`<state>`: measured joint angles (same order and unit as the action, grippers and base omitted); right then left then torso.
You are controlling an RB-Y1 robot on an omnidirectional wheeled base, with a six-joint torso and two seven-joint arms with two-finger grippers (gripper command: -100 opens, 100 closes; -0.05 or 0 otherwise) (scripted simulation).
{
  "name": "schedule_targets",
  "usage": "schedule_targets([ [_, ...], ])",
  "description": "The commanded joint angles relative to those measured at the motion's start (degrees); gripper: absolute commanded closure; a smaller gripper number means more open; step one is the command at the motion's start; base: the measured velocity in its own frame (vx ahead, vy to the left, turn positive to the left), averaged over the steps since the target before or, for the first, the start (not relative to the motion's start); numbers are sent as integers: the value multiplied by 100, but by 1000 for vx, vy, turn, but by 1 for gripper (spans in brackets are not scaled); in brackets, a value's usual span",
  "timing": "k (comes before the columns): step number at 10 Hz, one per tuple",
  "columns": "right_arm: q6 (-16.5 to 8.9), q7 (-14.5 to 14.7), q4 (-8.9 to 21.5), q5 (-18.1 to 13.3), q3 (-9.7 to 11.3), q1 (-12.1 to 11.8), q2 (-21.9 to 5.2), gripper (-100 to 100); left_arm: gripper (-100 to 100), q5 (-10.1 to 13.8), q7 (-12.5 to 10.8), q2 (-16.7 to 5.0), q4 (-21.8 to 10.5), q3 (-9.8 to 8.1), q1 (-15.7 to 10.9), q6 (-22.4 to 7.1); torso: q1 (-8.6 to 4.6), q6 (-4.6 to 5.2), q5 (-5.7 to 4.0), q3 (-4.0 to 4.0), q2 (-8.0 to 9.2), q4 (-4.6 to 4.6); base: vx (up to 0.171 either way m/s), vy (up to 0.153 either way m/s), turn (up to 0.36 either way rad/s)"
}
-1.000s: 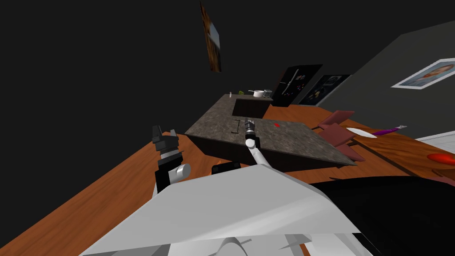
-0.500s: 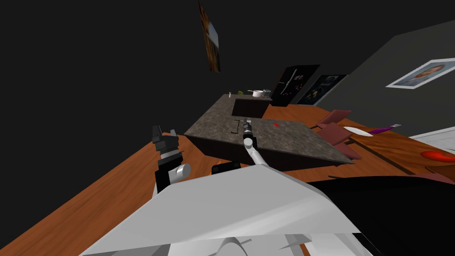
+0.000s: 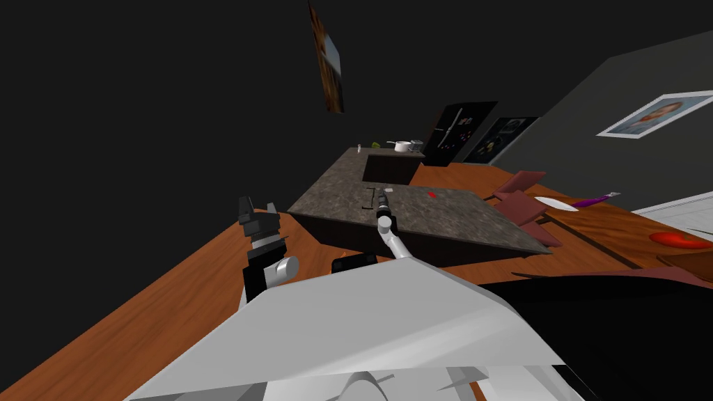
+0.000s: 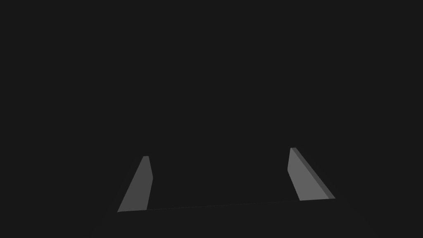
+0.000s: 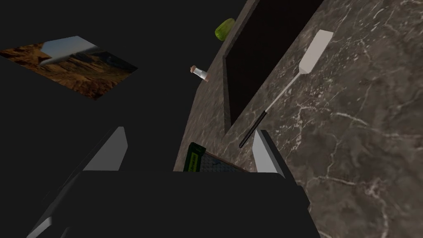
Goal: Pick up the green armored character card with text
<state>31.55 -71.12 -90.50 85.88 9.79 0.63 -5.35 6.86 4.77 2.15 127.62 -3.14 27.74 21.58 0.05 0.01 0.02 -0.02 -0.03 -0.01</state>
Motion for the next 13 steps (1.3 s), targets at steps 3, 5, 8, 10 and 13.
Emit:
schedule_targets([
  [3, 37, -393, 272, 335, 51, 162, 384, -100, 0, 0, 0, 0, 0, 0, 0, 0, -3, 0, 0, 0, 1, 0, 4, 5, -14],
  [5, 36, -380, 244, 355, 57, 143, 425, -100, 0, 0, 0, 0, 0, 0, 0, 0, -2, 0, 0, 2, 3, 1, 2, 3, -7],
  [8, 30, -305, 241, 398, 41, 184, 491, -100, 0, 0, 0, 0, 0, 0, 0, 0, -6, 0, -1, 2, 4, 1, 0, 0, 0],
  [10, 29, -282, 241, 402, 39, 189, 497, 100, 0, 0, 0, 0, 0, 0, 0, 0, -7, 0, -1, 3, 4, 1, 0, 0, 0],
  [13, 29, -282, 241, 402, 39, 189, 497, 100, 0, 0, 0, 0, 0, 0, 0, 0, -7, 0, -1, 3, 4, 1, 0, 0, 0],
])
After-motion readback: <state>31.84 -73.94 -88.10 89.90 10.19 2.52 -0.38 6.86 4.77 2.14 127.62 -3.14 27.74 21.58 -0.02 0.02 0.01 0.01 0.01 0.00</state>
